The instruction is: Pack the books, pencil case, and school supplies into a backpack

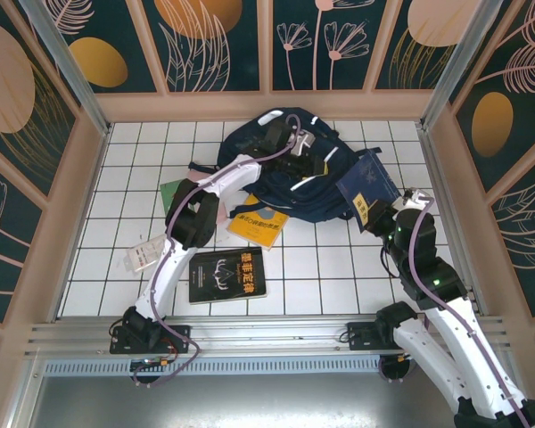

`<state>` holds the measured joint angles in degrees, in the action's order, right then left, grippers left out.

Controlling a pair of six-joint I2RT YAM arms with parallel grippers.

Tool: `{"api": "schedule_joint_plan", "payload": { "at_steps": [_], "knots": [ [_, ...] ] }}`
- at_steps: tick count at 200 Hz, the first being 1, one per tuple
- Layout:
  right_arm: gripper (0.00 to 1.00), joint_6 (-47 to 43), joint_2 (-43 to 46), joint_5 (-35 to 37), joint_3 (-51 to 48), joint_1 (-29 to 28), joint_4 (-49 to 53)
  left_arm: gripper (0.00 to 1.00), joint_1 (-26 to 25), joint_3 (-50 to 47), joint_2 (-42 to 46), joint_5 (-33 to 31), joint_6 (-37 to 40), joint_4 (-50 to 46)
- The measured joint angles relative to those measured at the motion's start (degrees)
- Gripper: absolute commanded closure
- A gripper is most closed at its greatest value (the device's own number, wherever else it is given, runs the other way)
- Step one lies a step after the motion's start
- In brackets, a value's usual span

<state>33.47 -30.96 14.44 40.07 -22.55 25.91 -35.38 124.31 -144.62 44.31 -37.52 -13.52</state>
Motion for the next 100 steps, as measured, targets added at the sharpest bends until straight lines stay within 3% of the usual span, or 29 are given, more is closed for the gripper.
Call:
{"api": "schedule_joint_plan", "payload": {
  "at_steps": [56, 100],
  "knots": [
    [1.00, 0.1, 0.6, 0.0, 0.0, 0.0, 0.0, 1.00, -0.2, 1.4, -0.2, -6.2, 5.9, -5.6],
    [1.00, 0.1, 0.6, 0.0, 0.0, 0.0, 0.1, 1.00, 0.0, 1.6, 0.7, -9.4, 8.0, -6.5]
  ]
}}
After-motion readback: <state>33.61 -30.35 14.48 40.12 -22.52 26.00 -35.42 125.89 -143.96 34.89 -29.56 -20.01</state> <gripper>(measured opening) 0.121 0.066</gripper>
